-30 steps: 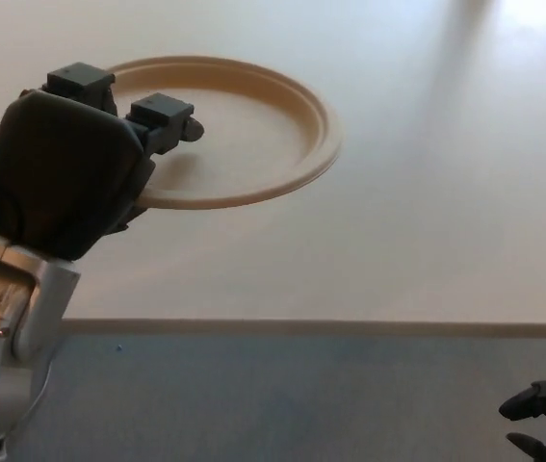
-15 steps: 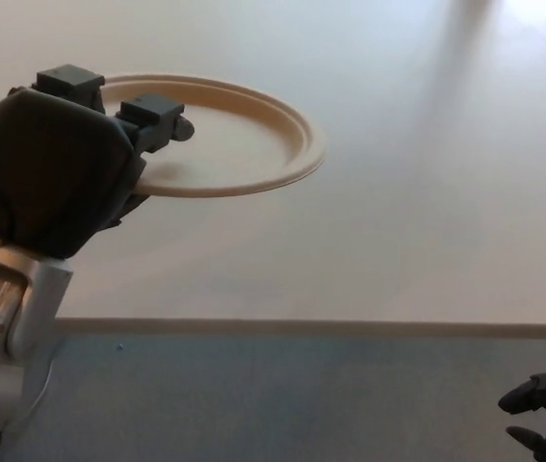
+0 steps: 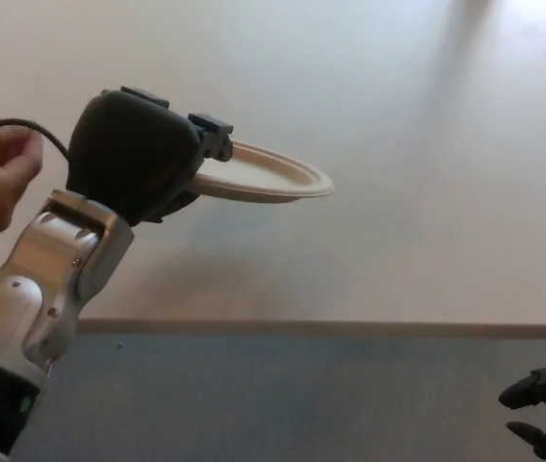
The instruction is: A person passes a plate to the robot and the robot grabs it with its left hand and places it at the centre of the table infront of it
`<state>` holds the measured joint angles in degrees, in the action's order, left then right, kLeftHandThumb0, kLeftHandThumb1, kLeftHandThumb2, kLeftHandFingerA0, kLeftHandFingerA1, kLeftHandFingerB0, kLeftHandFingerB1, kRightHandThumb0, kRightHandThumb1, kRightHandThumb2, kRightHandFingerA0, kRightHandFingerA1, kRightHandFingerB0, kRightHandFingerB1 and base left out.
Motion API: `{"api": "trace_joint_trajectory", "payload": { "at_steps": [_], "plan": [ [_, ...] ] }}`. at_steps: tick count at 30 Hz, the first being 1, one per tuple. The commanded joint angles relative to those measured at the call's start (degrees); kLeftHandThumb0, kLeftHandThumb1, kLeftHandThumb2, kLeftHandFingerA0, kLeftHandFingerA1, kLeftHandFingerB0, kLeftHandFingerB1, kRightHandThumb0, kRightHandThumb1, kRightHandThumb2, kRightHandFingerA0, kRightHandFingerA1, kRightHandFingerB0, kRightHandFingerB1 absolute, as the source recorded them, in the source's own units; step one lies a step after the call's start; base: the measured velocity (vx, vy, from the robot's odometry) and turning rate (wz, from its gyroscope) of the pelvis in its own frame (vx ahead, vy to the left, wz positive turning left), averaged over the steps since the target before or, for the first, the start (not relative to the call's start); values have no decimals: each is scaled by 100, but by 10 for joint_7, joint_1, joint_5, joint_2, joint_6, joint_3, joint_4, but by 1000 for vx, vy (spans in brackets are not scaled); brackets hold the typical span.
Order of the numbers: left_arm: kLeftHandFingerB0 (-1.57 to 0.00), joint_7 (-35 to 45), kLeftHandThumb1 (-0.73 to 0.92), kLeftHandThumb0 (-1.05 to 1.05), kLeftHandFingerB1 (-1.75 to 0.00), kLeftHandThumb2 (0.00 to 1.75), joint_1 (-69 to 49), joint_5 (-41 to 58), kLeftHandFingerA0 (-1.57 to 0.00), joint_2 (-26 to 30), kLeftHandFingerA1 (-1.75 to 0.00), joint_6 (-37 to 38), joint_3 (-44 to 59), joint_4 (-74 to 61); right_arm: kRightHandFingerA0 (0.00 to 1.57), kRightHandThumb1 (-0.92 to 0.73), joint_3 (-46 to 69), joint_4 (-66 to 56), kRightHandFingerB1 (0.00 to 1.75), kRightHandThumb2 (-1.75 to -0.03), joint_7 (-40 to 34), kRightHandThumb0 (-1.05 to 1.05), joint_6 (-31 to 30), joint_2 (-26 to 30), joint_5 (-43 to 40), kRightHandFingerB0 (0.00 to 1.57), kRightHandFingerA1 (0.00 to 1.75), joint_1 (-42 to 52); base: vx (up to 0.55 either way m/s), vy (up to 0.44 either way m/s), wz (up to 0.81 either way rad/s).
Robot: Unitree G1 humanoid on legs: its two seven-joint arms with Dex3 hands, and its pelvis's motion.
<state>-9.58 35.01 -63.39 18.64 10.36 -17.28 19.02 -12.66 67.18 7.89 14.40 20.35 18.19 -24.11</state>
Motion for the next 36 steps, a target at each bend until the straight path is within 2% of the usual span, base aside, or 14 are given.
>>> {"api": "trace_joint_trajectory", "payload": {
  "at_steps": [1,10,11,12,13,15,16,17,20,22,25,26,29,36],
  "plan": [
    [-80,-24,60,-29,-50,60,43,-12,-92,-7,-139,-21,-45,74,75,-66,0,3,53,-59,-1,-56,-3,5,3,53,68,6,0,0,0],
    [-82,-82,57,-33,-50,59,96,-5,-92,-27,-127,-31,-98,198,74,-66,-2,-6,54,-60,4,-57,1,5,3,53,67,9,0,0,0],
    [-69,-77,52,-34,-65,89,102,-6,-97,-32,-113,-37,-103,214,73,-67,-3,-8,54,-60,4,-56,1,6,5,52,67,10,0,0,0],
    [-69,-68,52,-34,-65,89,110,-6,-97,-38,-113,-46,-112,236,73,-67,-5,-10,54,-60,4,-56,2,7,6,52,67,11,0,0,0],
    [-75,-62,64,-32,-46,60,116,-4,-87,-41,-125,-52,-116,250,74,-67,-6,-10,54,-60,2,-56,3,7,7,53,66,11,0,0,0],
    [-75,-55,64,-32,-46,60,127,-1,-87,-47,-125,-61,-124,273,74,-67,-7,-10,54,-60,0,-56,3,6,7,53,66,10,0,0,0],
    [-67,-62,53,-32,-63,88,130,15,-95,-56,-114,-59,-120,301,75,-67,-8,-11,53,-59,1,-55,6,5,7,53,67,11,0,0,0],
    [-60,-58,55,-29,-62,93,133,30,-95,-62,-109,-57,-113,315,75,-66,-8,-12,54,-59,1,-55,5,5,6,54,68,10,0,0,0],
    [-70,-44,72,-33,-47,64,140,69,-90,-77,-125,-57,-91,341,74,-67,-8,-16,54,-59,4,-55,3,6,5,53,67,10,0,0,0],
    [-23,9,65,-54,-28,60,139,123,-46,-85,-38,-59,-54,333,74,-66,-6,-18,54,-59,5,-56,3,8,4,52,68,7,0,0,0],
    [-23,32,65,-54,-28,60,139,139,-46,-89,-38,-62,-40,330,74,-66,-6,-18,54,-59,6,-56,2,7,4,52,68,7,0,0,0],
    [-5,111,51,-83,-16,92,157,165,-3,-87,-17,-80,-25,326,72,-66,-5,-20,54,-59,10,-55,5,10,3,53,67,5,0,0,0],
    [0,180,51,-92,-2,94,169,188,0,-83,-2,-97,-12,314,74,-67,-5,-19,54,-60,13,-57,2,11,3,52,67,2,0,0,0],
    [0,215,44,-85,-3,91,155,213,0,-79,-5,-95,2,277,75,-67,-7,-16,54,-60,11,-56,1,10,5,54,67,0,0,0,0]
  ]
}}
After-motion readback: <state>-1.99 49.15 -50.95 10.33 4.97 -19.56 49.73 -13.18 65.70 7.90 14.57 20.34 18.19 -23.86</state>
